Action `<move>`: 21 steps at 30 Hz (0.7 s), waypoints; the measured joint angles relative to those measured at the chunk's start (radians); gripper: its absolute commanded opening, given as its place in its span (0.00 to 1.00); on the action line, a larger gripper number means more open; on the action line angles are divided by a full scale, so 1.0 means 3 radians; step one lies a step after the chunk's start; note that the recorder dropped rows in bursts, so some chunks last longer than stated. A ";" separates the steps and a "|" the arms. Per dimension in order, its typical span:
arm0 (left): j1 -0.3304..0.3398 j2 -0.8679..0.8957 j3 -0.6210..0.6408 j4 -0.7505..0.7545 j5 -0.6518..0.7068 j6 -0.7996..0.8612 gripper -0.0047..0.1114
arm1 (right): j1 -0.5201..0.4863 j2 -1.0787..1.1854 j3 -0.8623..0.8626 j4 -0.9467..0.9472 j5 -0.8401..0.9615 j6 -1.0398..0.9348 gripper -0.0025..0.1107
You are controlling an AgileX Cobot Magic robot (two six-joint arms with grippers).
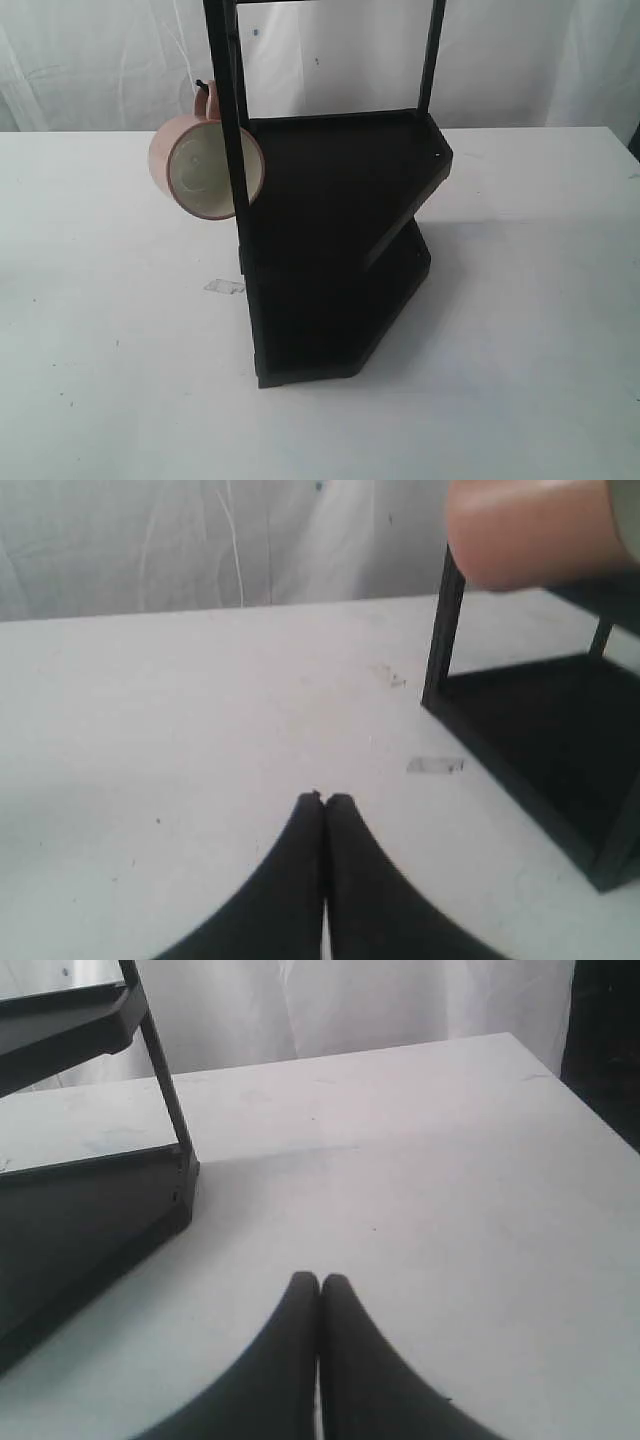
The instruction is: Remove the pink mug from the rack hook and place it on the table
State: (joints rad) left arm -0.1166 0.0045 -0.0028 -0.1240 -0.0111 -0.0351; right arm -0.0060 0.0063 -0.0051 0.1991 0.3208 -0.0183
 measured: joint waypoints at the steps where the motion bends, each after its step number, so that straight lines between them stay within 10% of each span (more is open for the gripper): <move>1: 0.0000 0.0000 0.0000 -0.0073 -0.0080 -0.0093 0.04 | 0.0000 0.0000 0.0000 0.0000 0.0000 0.0000 0.02; 10: 0.0000 0.0000 -0.0027 -0.0307 -0.0558 -0.1778 0.04 | 0.0000 0.0000 0.0000 0.0000 0.0000 0.0025 0.02; 21: 0.0000 0.0250 -0.1296 0.3509 -0.0883 -0.4670 0.04 | 0.0000 0.0000 0.0000 0.0000 0.0000 0.0031 0.02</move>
State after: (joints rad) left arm -0.1166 0.0795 -0.3916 0.9285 -0.2760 -1.4361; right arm -0.0060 0.0063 -0.0051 0.1991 0.3208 -0.0090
